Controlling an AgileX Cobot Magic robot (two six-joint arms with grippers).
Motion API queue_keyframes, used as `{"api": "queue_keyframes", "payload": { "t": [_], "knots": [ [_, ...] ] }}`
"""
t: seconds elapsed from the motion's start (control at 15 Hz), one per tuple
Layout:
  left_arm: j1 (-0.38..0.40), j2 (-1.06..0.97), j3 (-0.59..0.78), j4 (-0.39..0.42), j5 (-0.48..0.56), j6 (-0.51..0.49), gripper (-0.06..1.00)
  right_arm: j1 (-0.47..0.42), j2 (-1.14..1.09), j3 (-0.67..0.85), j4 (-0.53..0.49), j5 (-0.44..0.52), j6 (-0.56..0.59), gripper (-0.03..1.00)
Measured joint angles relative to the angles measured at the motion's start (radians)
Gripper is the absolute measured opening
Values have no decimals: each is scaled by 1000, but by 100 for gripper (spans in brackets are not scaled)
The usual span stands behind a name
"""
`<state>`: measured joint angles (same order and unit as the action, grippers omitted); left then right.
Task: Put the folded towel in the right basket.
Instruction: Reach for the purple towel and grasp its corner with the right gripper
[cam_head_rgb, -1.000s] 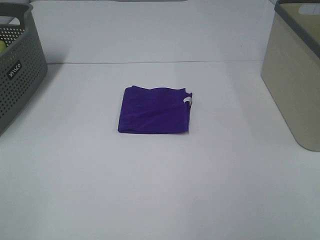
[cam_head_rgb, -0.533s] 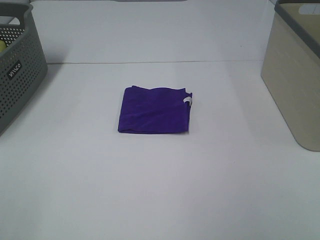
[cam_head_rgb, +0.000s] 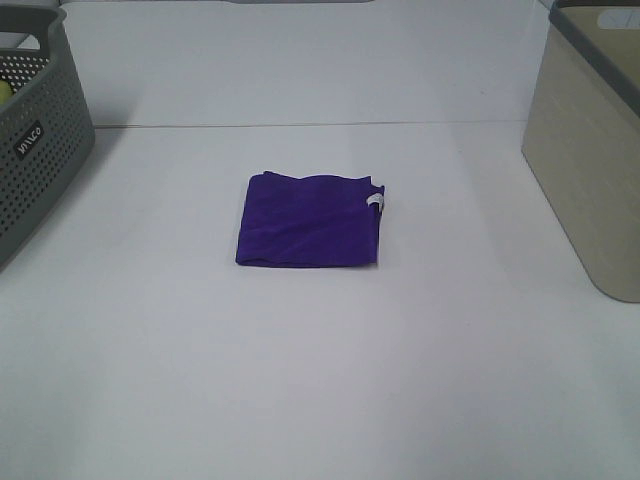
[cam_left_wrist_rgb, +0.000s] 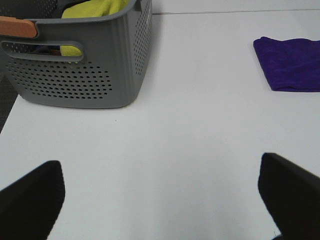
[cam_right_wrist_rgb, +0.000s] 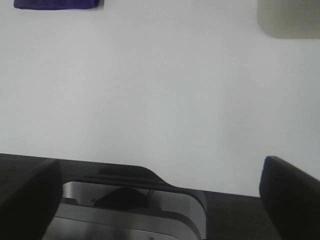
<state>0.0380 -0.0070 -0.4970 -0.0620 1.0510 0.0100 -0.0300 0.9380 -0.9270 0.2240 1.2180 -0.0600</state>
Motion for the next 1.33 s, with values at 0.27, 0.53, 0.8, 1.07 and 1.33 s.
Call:
{"api": "queue_keyframes", "payload": {
  "t": [0.27,0.53,0.8,1.07,1.33],
  "knots": [
    [0,0,0,0,0,0,99,28,304,-154,94,-96,-3,98],
    [0,0,0,0,0,0,99,184,613,-354,113,-187,-3,98],
    [0,0,0,0,0,0,99,207,724,-386,205,-265,-4,98],
    [0,0,0,0,0,0,99,208,798,-386,228,-381,-27,97],
    [0,0,0,0,0,0,99,208,962,-414,248,-422,-42,96]
  ]
}}
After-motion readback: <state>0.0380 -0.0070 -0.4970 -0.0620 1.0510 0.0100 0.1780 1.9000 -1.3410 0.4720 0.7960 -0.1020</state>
